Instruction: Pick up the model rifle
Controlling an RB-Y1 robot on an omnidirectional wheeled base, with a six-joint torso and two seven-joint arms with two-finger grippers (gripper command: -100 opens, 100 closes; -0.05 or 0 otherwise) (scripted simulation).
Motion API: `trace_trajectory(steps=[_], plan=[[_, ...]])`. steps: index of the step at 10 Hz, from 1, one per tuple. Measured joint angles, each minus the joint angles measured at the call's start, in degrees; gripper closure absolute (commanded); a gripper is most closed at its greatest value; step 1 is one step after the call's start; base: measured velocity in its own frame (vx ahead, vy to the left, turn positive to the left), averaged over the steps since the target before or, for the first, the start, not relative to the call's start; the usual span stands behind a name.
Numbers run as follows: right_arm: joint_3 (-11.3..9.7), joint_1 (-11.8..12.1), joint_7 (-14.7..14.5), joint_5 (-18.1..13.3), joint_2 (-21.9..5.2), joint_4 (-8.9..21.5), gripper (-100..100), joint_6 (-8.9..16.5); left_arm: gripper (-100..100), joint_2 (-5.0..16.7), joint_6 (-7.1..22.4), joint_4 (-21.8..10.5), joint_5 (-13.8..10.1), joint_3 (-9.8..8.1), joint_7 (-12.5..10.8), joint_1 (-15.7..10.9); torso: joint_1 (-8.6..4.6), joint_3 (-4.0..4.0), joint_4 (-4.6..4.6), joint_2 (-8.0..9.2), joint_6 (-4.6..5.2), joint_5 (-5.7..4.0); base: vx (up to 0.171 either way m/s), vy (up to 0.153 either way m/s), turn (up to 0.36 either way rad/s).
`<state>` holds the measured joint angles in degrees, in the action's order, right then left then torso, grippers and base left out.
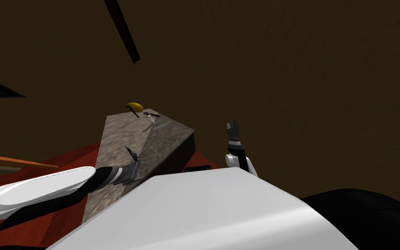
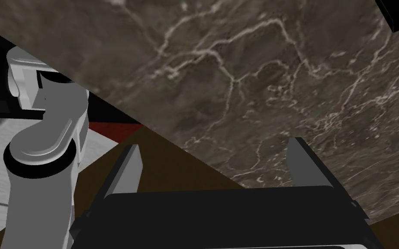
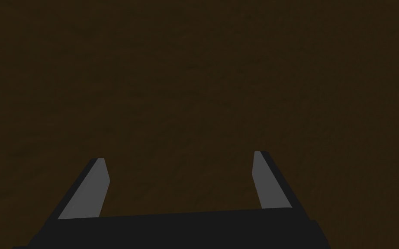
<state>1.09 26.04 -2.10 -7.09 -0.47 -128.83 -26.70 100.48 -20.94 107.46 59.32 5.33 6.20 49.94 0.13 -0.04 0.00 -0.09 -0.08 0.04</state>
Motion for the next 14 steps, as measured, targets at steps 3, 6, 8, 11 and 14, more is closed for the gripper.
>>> trace_trajectory(steps=[3,6,8,11,14], plan=[[0.0,0.0,0.0,0.0,0.0,0.0,0,0.0,-100,4.0,0.3,-1.8,5.8,2.31,0.1,-1.6,0.03,0.00,0.00,-0.01,-0.04,0.02,0.005,0.020,-0.095],[0.0,0.0,0.0,0.0,0.0,0.0,0,0.0,-100,7.1,0.5,-2.7,9.4,1.94,-0.1,-0.3,0.01,0.02,0.01,0.02,-0.05,0.01,-0.001,0.017,-0.086],[0.0,0.0,0.0,0.0,0.0,0.0,0,0.0,-100,8.2,0.9,-3.5,11.1,1.48,1.0,1.1,0.03,0.02,0.01,0.03,-0.02,0.02,0.000,0.026,-0.117],[0.0,0.0,0.0,0.0,0.0,0.0,0,0.0,-100,13.9,3.9,-3.4,10.7,2.96,2.2,2.8,0.00,0.01,0.00,0.01,-0.01,0.00,-0.002,0.023,-0.080],[0.0,0.0,0.0,0.0,0.0,0.0,0,0.0,-100,15.7,3.6,-4.7,17.6,-0.49,0.0,6.2,0.06,0.04,0.02,0.05,-0.06,0.03,-0.007,0.030,-0.059]])
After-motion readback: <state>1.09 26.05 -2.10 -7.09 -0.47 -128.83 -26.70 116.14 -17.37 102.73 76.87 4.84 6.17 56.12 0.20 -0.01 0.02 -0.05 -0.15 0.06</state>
